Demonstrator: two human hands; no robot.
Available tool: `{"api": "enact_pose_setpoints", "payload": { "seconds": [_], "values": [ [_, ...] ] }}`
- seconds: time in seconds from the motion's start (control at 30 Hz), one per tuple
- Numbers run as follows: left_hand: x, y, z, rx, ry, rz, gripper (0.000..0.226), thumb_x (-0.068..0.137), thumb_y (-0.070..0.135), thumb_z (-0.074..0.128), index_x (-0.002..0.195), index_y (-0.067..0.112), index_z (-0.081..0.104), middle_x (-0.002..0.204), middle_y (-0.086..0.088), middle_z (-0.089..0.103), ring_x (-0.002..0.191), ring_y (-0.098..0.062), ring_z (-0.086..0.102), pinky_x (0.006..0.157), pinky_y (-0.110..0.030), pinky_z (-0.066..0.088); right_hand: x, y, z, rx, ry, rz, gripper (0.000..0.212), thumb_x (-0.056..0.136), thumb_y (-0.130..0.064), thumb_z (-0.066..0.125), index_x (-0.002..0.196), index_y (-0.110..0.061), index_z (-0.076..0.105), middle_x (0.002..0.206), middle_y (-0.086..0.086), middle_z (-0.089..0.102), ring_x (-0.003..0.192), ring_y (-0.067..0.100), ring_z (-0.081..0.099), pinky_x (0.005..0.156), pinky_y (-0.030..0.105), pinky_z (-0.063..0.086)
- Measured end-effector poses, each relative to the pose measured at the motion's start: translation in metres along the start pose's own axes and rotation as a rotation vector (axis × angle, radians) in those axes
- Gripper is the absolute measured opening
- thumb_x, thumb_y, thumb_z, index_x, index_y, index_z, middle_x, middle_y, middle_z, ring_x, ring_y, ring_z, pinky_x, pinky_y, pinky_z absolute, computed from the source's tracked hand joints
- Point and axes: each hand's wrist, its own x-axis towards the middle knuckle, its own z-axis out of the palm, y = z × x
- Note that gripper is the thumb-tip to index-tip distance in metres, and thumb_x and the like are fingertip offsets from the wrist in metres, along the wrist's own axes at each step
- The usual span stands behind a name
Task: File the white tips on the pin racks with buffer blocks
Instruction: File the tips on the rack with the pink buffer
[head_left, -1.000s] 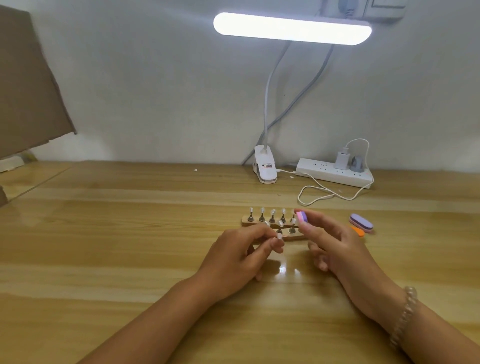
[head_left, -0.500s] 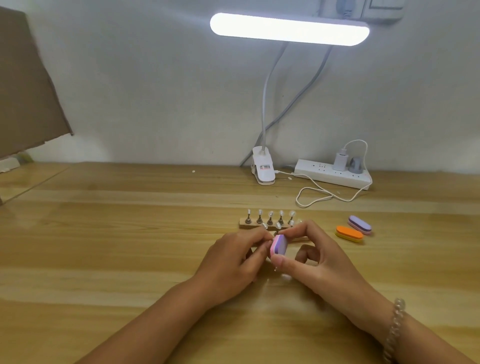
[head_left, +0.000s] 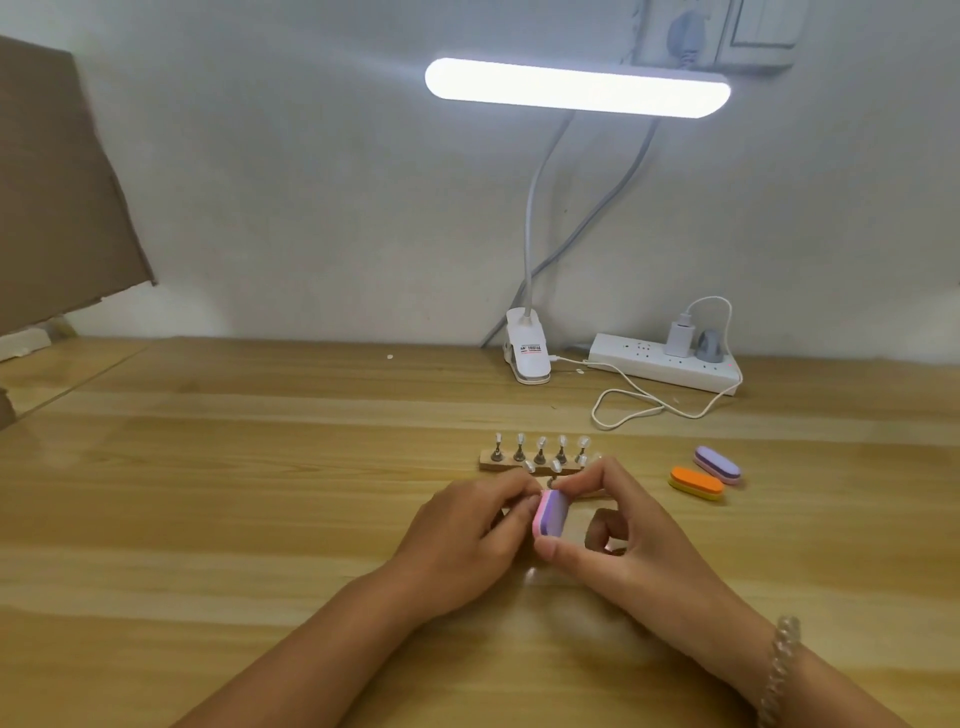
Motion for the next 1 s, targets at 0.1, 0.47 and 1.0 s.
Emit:
{"api": "enact_pose_setpoints", "payload": {
  "seconds": [0.1, 0.47, 1.0],
  "values": [
    [-0.001, 0.002, 0.001, 0.055, -0.034, 0.021, 0.016, 0.092, 0.038, 0.041, 0.081, 0.036, 0.052, 0.077, 0.018, 0.06, 0.072, -0.007, 0.055, 0.067, -0.037, 0.047, 0.004, -0.001, -0.002, 0.037, 0.061, 0.059, 0.031, 0.078, -0.027, 0.081, 0.099, -0.028, 0.058, 0.074, -0.012, 0.065, 0.055, 0.008, 0.049, 0.05, 0.019, 0.04],
    [-0.003, 0.001, 0.002, 0.076, -0.071, 0.001, 0.016, 0.092, 0.039, 0.039, 0.08, 0.042, 0.049, 0.077, 0.019, 0.058, 0.072, -0.006, 0.052, 0.068, -0.036, 0.045, 0.003, 0.0, -0.002, 0.005, 0.033, 0.027, 0.032, 0.08, -0.024, 0.08, 0.102, -0.024, 0.057, 0.076, -0.018, 0.06, 0.054, 0.006, 0.049, 0.052, 0.015, 0.039],
    [0.002, -0.002, -0.002, -0.26, -0.047, -0.041, 0.019, 0.102, 0.019, 0.051, 0.091, 0.026, 0.066, 0.093, 0.013, 0.073, 0.054, -0.008, 0.061, 0.063, -0.03, 0.053, 0.01, -0.001, -0.01, 0.289, 0.12, 0.189, 0.043, 0.061, -0.051, 0.077, 0.096, -0.032, 0.063, 0.099, -0.012, 0.068, 0.052, 0.0, 0.048, 0.044, 0.016, 0.035]
  ]
}}
